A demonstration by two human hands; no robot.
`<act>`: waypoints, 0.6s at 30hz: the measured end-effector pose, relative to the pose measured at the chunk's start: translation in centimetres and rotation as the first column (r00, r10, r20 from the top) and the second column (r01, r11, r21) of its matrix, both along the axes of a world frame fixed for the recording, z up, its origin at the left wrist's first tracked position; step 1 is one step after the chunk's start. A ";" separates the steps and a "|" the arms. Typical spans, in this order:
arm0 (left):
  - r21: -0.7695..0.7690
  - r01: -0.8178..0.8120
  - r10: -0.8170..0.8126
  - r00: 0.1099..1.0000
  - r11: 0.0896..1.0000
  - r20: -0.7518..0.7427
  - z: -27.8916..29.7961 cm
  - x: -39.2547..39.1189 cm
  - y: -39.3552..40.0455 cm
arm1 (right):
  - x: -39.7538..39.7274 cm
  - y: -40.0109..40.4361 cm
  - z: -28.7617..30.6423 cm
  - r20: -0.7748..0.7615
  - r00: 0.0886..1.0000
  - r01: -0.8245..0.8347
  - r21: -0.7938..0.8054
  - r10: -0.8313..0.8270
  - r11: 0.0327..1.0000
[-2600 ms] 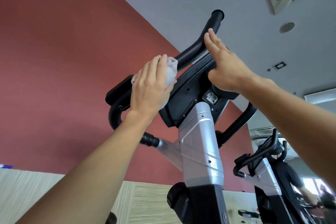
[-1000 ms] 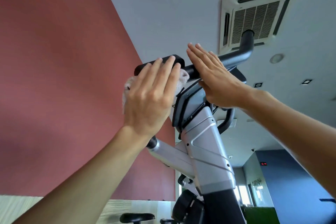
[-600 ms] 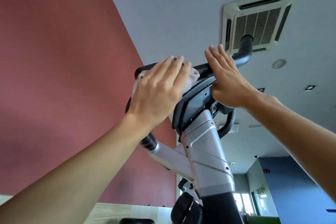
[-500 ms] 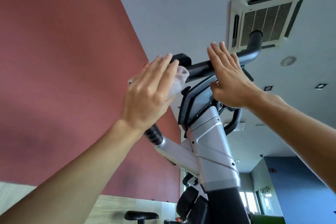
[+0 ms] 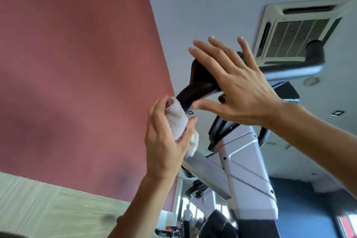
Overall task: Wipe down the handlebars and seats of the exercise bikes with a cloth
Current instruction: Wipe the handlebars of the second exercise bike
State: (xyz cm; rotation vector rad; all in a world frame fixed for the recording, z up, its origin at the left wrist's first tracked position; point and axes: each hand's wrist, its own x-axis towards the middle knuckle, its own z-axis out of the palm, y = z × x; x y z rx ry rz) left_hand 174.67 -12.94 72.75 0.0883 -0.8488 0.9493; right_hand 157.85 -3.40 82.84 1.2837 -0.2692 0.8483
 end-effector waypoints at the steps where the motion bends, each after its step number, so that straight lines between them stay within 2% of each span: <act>1: -0.022 -0.003 0.003 1.000 1.000 0.013 0.2 0.2 0.0 | 0.0 0.0 0.2 -0.020 1.000 0.012 -0.039 -0.013 0.999; 8: -0.072 -0.015 0.020 0.998 0.997 0.067 1.2 1.5 -0.6 | 0.8 -0.8 1.0 -0.130 0.991 -0.027 -0.181 0.003 0.983; 18: -0.111 0.113 -0.109 0.993 0.987 0.037 1.1 0.5 -0.5 | 1.5 -0.6 -0.6 -0.063 0.998 -0.001 -0.033 -0.001 0.999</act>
